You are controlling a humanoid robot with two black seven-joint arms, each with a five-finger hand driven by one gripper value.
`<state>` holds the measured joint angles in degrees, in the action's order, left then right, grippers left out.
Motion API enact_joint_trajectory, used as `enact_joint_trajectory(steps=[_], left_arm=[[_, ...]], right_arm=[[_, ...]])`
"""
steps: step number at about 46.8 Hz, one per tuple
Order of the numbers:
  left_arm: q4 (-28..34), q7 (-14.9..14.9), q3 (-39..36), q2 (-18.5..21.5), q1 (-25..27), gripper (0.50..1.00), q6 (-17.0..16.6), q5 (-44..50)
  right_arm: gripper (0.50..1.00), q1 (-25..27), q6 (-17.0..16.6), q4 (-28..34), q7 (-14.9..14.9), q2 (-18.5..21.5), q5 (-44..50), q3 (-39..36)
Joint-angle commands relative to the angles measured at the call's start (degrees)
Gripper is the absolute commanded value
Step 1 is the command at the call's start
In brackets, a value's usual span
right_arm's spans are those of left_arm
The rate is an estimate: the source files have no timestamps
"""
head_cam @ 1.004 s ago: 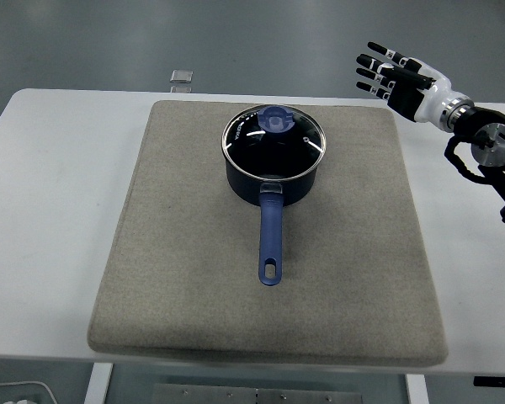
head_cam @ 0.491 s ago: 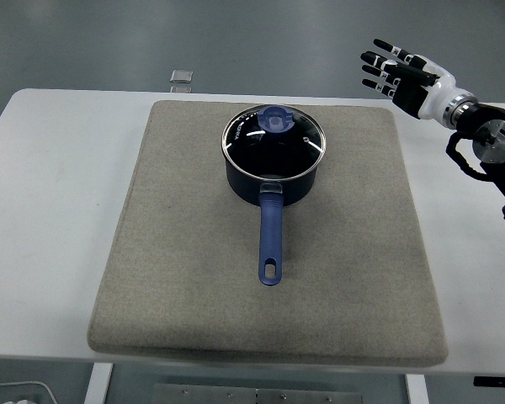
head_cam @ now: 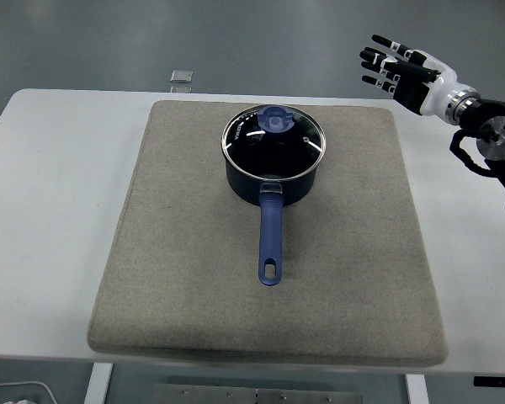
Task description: Lift the pot lid and place it to the right of the pot.
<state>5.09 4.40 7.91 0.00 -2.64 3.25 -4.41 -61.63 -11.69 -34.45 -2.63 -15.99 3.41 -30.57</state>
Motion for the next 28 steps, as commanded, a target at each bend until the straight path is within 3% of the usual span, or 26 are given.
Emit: enact_joint_trajectory(steps=[1, 11, 28], left_arm=[[0.01, 0.00, 0.00, 0.00, 0.00, 1.000, 0.00, -0.07], [0.01, 0.00, 0.00, 0.00, 0.00, 1.000, 0.00, 0.01], [0.01, 0.00, 0.00, 0.00, 0.00, 1.000, 0.00, 0.01]], right_arm=[[0.921, 0.02, 0.00, 0.00, -0.01, 0.34, 1.51, -0.01], [0.924, -0.33, -0.44, -0.09, -0.01, 0.26, 4.85, 0.25], [0.924, -4.19, -2.11, -6.50, -0.10, -2.91, 16.63, 1.65]])
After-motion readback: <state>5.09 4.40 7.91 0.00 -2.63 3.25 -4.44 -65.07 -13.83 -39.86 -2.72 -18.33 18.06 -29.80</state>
